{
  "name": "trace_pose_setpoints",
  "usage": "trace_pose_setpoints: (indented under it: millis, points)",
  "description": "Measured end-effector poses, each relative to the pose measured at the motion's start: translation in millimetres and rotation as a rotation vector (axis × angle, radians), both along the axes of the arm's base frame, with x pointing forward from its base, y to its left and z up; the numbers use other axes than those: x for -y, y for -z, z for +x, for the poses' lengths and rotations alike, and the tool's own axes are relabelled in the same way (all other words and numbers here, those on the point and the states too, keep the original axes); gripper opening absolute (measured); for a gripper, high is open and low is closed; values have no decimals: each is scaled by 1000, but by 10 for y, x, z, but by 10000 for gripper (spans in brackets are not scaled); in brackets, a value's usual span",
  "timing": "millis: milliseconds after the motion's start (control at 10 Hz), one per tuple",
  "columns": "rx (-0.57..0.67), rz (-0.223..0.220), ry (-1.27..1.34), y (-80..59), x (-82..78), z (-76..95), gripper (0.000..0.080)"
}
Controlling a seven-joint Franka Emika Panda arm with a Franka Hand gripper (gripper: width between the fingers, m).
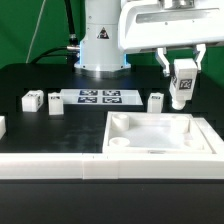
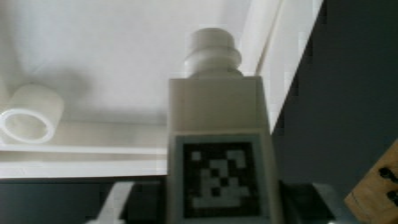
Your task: Assemble one leg
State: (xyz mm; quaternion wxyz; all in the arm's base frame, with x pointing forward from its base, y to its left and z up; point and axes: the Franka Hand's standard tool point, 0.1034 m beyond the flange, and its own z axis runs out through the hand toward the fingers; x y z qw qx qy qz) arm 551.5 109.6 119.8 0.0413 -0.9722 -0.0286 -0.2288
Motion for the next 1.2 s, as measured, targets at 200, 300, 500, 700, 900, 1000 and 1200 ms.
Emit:
trace_pose_setpoints:
  millis: [200,300,500,700,900,1000,1200]
  points:
    - [154,-20,-14,37,49,184,291]
    - [114,-29,-30,130,49,282,291]
    - [141,-40,-51,112,33,571,291]
    - [144,-35,-52,115,-5,653,291]
    - [160,-37,-50,115,5,655,291]
    - [194,-39,-46,111,19,669,291]
    - [150,-39,-54,271,-26,651,291]
